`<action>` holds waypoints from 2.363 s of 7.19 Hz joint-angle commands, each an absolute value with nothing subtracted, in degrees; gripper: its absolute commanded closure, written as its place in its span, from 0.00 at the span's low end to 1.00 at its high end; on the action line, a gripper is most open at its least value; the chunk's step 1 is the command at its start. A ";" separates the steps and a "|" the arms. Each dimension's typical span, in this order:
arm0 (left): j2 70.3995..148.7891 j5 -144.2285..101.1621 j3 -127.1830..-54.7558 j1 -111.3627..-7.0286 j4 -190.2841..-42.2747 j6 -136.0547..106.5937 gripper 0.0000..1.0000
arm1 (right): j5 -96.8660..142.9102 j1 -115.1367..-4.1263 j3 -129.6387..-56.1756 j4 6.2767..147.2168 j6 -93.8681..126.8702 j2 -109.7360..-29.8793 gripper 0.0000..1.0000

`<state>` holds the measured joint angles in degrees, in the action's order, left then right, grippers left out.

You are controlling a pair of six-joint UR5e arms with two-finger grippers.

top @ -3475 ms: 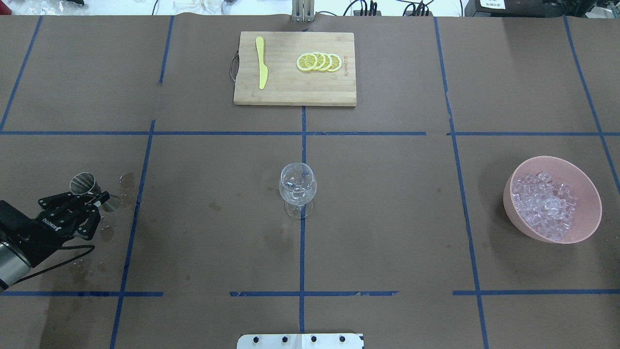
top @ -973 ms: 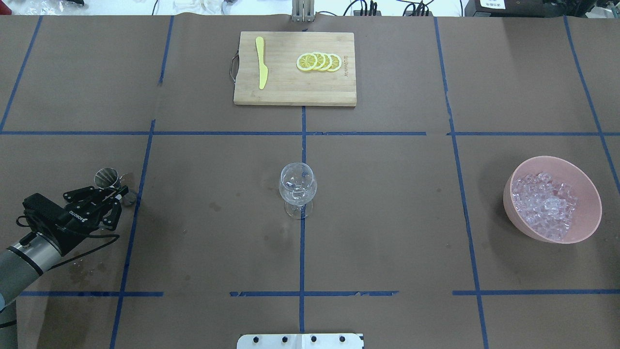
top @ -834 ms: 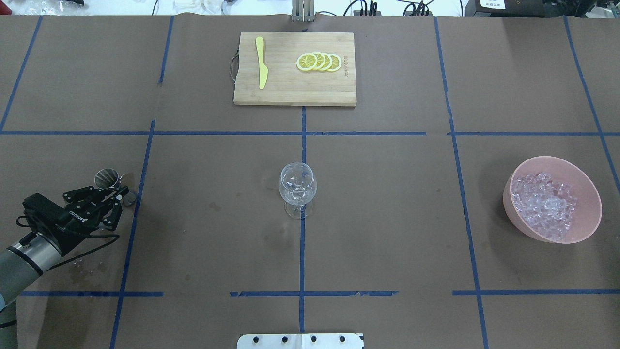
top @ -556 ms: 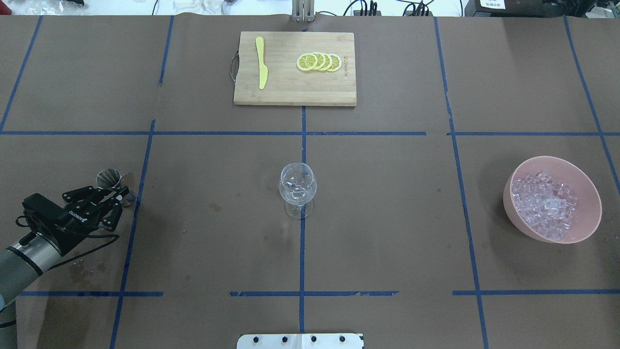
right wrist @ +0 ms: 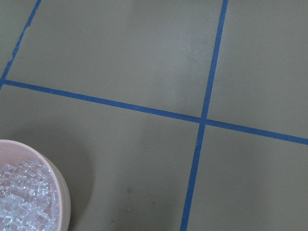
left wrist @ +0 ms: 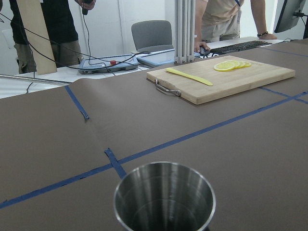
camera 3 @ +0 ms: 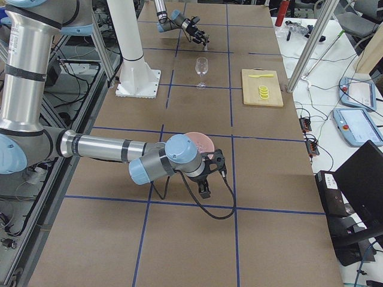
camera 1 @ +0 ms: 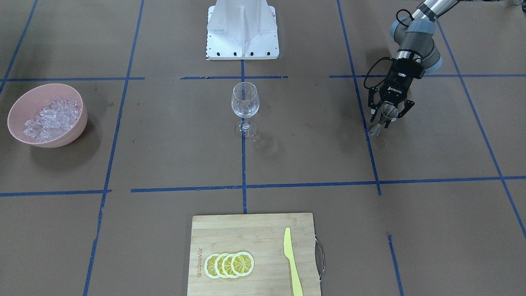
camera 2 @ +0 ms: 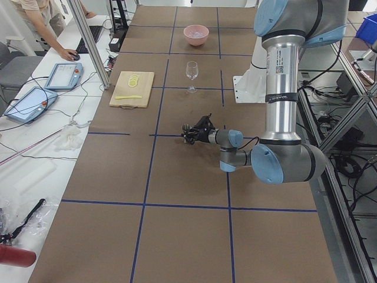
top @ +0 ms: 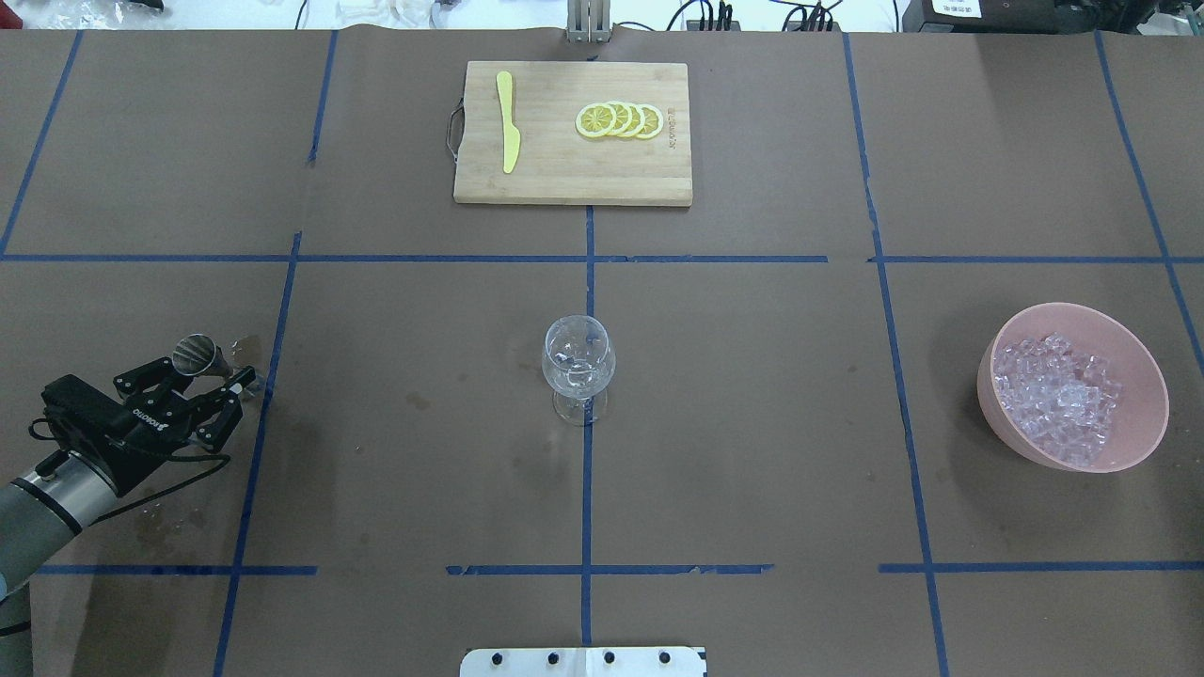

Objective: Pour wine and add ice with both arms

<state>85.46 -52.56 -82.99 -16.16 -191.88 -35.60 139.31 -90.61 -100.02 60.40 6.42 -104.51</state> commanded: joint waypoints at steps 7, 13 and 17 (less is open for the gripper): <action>85.34 -52.99 -90.79 -24.76 -192.22 -32.37 0.00 | 139.31 -90.62 -100.02 60.47 6.50 -104.41 0.00; 94.53 -99.79 -93.95 -71.64 -141.63 -4.30 0.00 | 139.66 -89.92 -101.76 60.38 11.13 -104.07 0.00; 97.99 -118.03 -93.43 -82.70 -100.70 -1.41 0.00 | 139.75 -81.33 -109.58 60.12 22.64 -104.24 0.00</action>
<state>97.57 -115.78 -93.61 -81.27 -115.38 -1.67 139.74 -84.79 -106.72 60.13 18.33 -104.18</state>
